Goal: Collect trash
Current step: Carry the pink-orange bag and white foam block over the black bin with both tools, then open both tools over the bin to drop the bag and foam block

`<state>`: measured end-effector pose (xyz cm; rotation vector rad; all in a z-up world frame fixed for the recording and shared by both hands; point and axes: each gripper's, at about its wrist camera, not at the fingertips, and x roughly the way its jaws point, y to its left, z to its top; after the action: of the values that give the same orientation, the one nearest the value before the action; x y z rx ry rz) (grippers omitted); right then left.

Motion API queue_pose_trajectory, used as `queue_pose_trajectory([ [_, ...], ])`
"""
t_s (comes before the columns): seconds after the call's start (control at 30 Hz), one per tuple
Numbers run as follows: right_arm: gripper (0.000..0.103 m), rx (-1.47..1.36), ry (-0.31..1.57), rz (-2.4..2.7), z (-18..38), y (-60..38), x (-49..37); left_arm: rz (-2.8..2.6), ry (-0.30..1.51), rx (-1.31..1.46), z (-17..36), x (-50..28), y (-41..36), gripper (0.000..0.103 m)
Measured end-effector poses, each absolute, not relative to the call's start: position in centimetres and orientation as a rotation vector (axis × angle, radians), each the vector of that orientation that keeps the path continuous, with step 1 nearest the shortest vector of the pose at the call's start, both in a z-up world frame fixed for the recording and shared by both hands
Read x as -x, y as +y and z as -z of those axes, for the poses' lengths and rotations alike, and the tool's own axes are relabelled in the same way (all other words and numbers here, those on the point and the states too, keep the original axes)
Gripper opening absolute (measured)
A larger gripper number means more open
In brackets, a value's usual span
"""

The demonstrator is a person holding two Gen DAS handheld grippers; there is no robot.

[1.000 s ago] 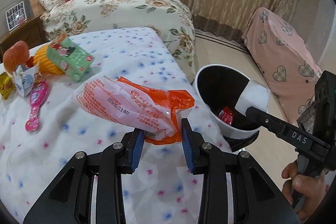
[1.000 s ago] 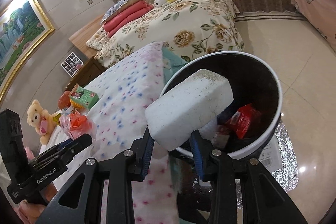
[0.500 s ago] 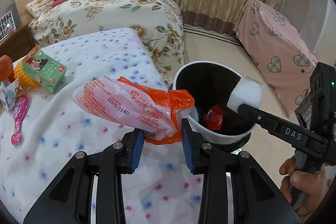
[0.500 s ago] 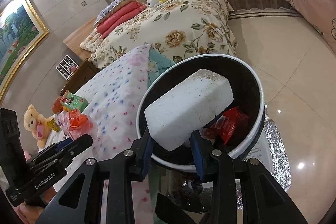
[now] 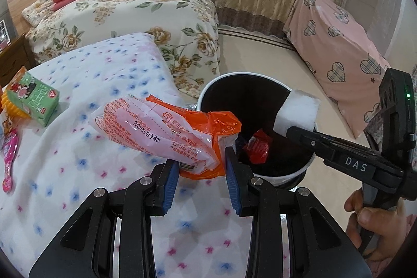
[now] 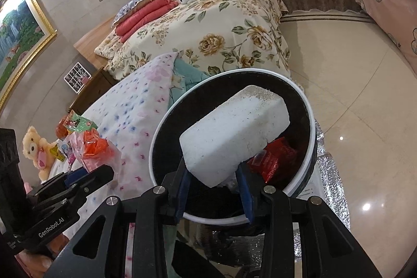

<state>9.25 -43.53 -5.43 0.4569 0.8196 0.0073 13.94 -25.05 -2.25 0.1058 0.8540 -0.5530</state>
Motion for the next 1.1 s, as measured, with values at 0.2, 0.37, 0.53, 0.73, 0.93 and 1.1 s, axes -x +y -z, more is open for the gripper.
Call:
queue_pose_trajectory([
  [0.2,0.036,-0.456,0.837,0.007,5.9,-44.4,-9.5,0.574,0.858,-0.128,2.3,-14.3,-26.4,0.032],
  [0.37,0.038,-0.459,0.84,0.009,5.9,-44.8,-9.6,0.584,0.863,-0.137,2.5,-14.7,-27.3,0.032],
  [0.53,0.038,-0.459,0.847,0.002,5.9,-44.9,-9.8,0.592,0.873,-0.143,2.7,-15.0,-27.7,0.033],
  [0.73,0.043,-0.465,0.851,0.005,5.8,-45.1,-10.0,0.601,0.874,-0.141,2.6,-14.9,-27.9,0.043],
  [0.93,0.058,-0.477,0.843,0.032,5.8,-45.3,-9.6,0.589,0.883,-0.113,2.7,-14.6,-26.6,0.048],
  [1.1,0.071,-0.482,0.819,0.018,5.3,-44.5,-9.2,0.577,0.876,-0.078,2.5,-14.2,-25.0,0.056],
])
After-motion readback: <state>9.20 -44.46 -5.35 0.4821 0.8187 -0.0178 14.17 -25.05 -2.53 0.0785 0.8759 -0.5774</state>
